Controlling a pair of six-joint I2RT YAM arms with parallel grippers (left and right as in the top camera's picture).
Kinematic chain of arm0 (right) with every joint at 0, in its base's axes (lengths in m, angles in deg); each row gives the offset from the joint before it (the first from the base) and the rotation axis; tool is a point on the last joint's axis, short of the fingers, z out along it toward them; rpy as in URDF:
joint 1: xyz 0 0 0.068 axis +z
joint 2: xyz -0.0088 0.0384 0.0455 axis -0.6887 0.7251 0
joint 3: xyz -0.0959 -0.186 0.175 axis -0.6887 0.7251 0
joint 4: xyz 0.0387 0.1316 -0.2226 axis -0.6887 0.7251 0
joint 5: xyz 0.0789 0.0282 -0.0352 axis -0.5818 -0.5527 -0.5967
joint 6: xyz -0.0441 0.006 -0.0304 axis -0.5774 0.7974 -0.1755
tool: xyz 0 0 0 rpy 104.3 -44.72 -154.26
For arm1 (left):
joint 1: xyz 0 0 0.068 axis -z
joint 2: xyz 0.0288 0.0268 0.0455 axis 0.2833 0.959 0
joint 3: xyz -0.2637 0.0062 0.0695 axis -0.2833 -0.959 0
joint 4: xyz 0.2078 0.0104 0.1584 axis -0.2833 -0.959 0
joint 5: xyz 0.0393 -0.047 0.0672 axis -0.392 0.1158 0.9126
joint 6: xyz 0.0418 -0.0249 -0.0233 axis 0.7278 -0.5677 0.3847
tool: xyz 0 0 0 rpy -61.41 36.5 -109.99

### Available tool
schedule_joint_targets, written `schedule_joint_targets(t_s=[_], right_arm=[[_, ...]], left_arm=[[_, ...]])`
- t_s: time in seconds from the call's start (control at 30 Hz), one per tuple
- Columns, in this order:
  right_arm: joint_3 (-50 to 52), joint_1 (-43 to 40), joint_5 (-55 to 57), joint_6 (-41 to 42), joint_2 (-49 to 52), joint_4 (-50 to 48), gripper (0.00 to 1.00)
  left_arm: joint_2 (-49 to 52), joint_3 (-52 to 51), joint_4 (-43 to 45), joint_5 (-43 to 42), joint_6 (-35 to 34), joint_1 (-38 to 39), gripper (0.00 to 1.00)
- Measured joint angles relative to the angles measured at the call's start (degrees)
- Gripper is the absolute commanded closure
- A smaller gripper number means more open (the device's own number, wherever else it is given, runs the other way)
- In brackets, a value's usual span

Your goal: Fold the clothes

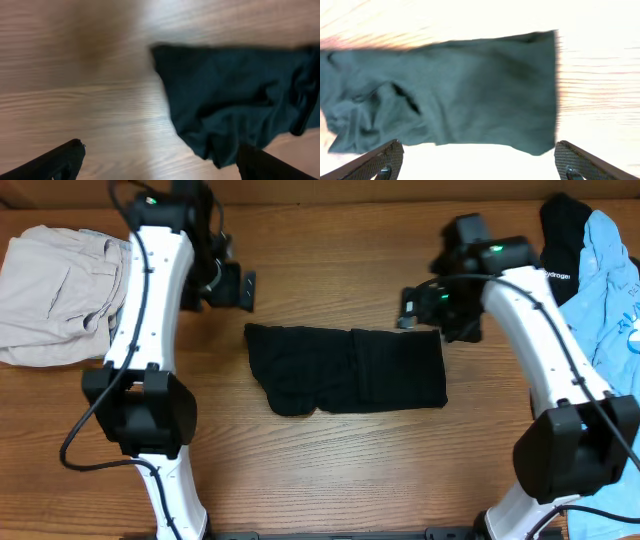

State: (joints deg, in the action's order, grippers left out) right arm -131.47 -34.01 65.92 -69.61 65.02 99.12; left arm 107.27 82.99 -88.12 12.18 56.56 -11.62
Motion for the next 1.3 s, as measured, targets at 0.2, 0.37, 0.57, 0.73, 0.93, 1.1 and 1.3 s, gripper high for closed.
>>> schedule_joint_targets(t_s=[0.2, 0.37, 0.57, 0.73, 0.93, 1.1, 1.3], right_arm=[[0.0, -3.5, 0.3, -2.1, 0.0, 0.5, 0.00], [0.0, -3.4, 0.6, -3.0, 0.0, 0.7, 0.00], [0.0, -3.4, 1.0, -3.1, 0.0, 0.7, 0.00], [0.0, -3.4, 1.0, -3.1, 0.0, 0.7, 0.00], [0.0, -3.4, 1.0, -3.1, -0.1, 0.5, 0.00], [0.0, -3.4, 1.0, -3.1, -0.1, 0.6, 0.00], [0.0, -3.4, 1.0, -3.1, -0.1, 0.2, 0.00]], left_arm=[[0.2, -16.1, 7.5, -7.5, 1.0, 4.4, 0.00], [0.4, -27.1, 17.0, -9.9, -3.8, 8.6, 0.00], [0.2, -35.5, 24.1, -10.1, -9.0, 9.4, 0.04], [-0.5, -37.0, 25.9, -9.3, -11.2, 9.4, 0.55], [-0.5, -38.1, 25.9, -6.7, -11.7, 9.4, 0.96], [-0.3, -36.2, 19.8, -1.9, -11.6, 7.7, 0.96], [0.4, -22.3, 6.2, 7.3, -9.1, 1.3, 0.96]])
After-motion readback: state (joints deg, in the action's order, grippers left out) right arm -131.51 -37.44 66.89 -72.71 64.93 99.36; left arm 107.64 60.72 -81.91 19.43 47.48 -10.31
